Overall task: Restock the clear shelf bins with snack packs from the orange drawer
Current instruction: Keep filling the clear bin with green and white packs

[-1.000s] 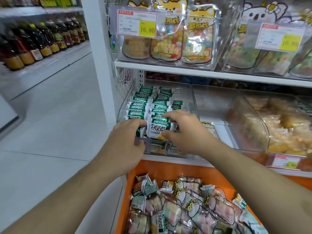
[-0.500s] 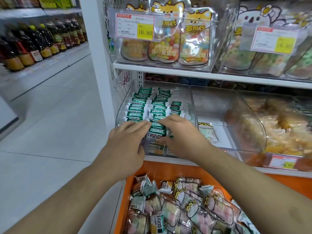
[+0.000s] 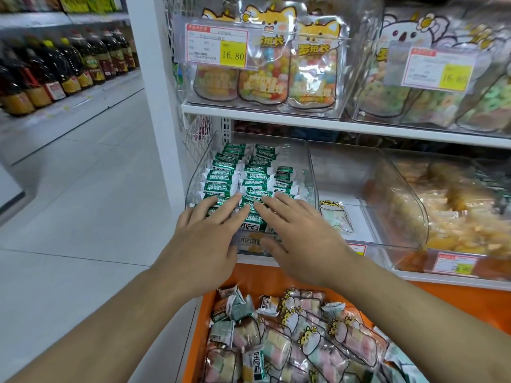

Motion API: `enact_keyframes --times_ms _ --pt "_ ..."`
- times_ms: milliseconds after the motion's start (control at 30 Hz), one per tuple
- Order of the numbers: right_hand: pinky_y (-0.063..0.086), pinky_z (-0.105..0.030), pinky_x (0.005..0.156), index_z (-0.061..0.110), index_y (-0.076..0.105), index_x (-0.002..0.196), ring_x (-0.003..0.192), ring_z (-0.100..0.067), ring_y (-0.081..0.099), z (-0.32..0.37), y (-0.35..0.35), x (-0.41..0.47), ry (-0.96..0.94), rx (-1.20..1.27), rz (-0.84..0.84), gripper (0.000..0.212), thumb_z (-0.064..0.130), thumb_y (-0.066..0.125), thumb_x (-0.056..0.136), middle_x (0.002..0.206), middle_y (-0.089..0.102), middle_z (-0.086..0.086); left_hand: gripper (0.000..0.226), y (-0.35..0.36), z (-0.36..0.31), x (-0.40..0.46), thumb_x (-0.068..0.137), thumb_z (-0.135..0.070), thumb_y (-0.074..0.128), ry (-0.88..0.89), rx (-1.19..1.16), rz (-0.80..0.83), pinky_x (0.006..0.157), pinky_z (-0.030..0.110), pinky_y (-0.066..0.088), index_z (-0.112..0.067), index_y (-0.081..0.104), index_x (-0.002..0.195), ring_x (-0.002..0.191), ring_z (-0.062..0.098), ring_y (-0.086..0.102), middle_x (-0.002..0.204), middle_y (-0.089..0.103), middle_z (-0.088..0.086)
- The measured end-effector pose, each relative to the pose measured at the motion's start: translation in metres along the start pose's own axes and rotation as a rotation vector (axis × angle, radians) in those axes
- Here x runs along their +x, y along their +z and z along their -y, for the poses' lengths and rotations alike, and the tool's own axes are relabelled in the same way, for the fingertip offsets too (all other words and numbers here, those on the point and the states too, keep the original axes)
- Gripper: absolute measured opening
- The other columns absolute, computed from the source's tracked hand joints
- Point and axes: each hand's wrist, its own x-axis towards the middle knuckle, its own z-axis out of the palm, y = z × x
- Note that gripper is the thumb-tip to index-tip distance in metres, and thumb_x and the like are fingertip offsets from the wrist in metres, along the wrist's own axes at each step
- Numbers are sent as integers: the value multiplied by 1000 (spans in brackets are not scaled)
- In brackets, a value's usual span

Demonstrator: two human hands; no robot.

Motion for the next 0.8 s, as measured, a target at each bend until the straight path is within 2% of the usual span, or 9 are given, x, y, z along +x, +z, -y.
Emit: enact_keyframes --times_ms 167,267,633,800 --pt "9 -48 131 29 17 167 162 -24 9 0 3 0 11 -15 43 69 55 38 107 172 23 7 70 0 -3 2 105 -37 44 -8 71 -12 128 49 0 -43 6 165 159 21 -4 173 -8 -19" --pt "9 -52 131 31 15 167 162 -24 7 1 3 1 22 -19 69 70 56 39 106 173 22 7 70 0 -7 2 105 -36 45 -27 106 -10 128 50 -1 -42 8 164 159 22 -3 174 -5 -18" --pt "-2 -53 131 35 7 168 163 -23 -1 3 -5 4 27 -5 136 74 60 40 106 175 12 10 70 0 -14 5 103 -36 47 -89 134 19 129 50 0 -41 13 164 160 20 -2 173 -2 -20" --pt "-3 -51 131 34 17 167 162 -21 2 -7 -10 3 66 23 72 67 59 36 107 174 20 8 66 -2 -11 7 102 -39 46 -91 84 7 128 46 -3 -44 20 162 159 17 2 172 6 -23"
